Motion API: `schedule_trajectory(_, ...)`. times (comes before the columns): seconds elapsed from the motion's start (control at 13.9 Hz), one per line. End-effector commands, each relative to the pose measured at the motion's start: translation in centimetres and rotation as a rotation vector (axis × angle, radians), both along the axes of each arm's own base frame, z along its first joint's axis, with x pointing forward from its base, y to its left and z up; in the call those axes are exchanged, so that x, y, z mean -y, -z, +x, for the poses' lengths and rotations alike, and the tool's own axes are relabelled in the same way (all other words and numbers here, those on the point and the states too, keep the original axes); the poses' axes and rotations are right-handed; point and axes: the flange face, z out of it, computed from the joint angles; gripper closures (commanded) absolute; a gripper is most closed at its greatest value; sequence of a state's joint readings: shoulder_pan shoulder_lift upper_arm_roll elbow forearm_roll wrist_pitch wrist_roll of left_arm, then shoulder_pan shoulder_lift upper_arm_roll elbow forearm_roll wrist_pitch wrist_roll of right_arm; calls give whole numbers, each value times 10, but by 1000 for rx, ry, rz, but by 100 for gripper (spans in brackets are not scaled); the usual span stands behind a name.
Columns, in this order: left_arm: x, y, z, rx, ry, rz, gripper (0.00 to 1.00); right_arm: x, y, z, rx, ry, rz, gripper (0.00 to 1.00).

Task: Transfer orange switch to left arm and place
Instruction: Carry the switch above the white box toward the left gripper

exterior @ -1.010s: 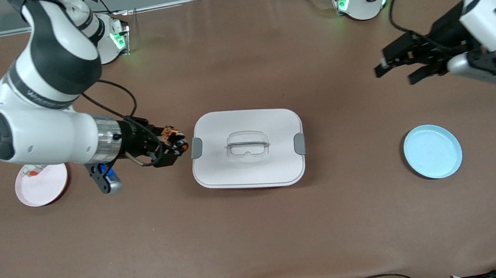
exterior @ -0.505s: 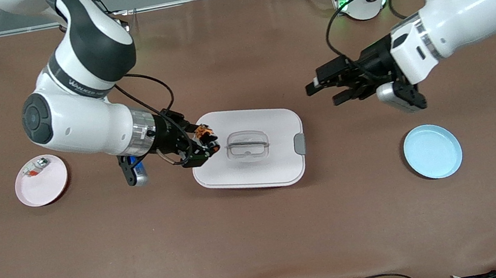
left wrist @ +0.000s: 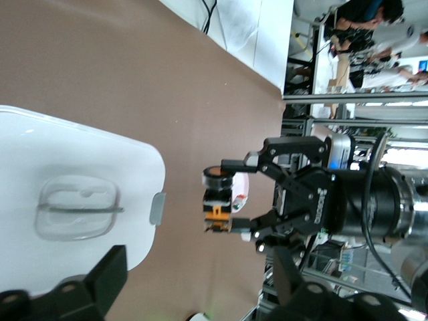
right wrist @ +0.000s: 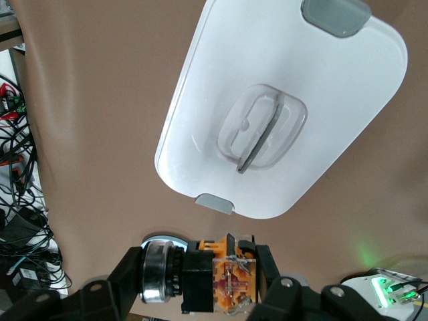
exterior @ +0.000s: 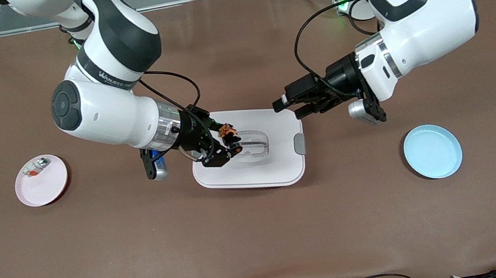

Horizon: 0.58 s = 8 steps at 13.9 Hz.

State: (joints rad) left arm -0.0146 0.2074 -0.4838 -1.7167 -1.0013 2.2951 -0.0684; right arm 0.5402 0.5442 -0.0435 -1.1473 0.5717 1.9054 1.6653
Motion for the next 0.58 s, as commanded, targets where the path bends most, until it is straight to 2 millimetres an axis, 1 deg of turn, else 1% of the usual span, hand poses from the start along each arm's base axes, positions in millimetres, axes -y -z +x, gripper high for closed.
schedule_trajectory(0.0,24,7,2,52,-19,-47,14,-7,-17,3,-10,56,33,100)
schedule_trajectory(0.14,31,20,5,72,-18,-72,17,-8,-27,3,-18,92,42,100)
schedule_trajectory(0.22,32,21,4,74,-16,-87,18,-9,-29,2,-26,104,45,100)
schedule_trajectory(0.29,37,21,1,81,-7,-96,19,-10,-31,1,-31,114,48,100)
schedule_trajectory(0.36,41,21,0,75,-7,-108,20,-15,-32,-1,-31,116,51,100)
schedule_trajectory(0.51,42,21,1,73,-32,-123,22,-21,-36,-3,-17,126,62,100)
